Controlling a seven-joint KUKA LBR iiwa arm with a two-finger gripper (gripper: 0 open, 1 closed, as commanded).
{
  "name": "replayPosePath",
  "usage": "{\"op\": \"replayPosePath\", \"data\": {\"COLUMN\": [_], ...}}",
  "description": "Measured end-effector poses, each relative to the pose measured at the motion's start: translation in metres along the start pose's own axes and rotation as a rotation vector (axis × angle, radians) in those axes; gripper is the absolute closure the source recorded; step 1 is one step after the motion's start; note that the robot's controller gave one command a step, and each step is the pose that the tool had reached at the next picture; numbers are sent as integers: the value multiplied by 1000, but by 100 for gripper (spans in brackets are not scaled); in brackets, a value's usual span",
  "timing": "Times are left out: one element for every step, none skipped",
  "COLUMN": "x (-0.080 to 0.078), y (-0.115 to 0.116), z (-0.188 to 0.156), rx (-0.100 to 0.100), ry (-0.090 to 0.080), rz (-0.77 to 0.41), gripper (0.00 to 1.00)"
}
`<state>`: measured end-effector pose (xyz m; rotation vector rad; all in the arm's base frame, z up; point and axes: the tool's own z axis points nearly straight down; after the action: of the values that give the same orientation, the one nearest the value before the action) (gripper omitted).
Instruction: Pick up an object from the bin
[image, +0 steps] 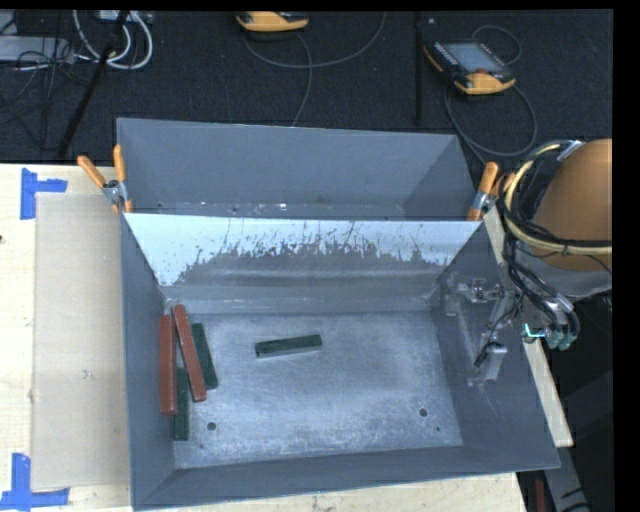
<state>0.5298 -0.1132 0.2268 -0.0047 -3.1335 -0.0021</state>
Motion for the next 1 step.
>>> {"op": "replayPosePath", "data": {"x": [6], "y": [91], "z": [139], "rx": [-2], "ry": [2], "rz": [25], "gripper": [0]}}
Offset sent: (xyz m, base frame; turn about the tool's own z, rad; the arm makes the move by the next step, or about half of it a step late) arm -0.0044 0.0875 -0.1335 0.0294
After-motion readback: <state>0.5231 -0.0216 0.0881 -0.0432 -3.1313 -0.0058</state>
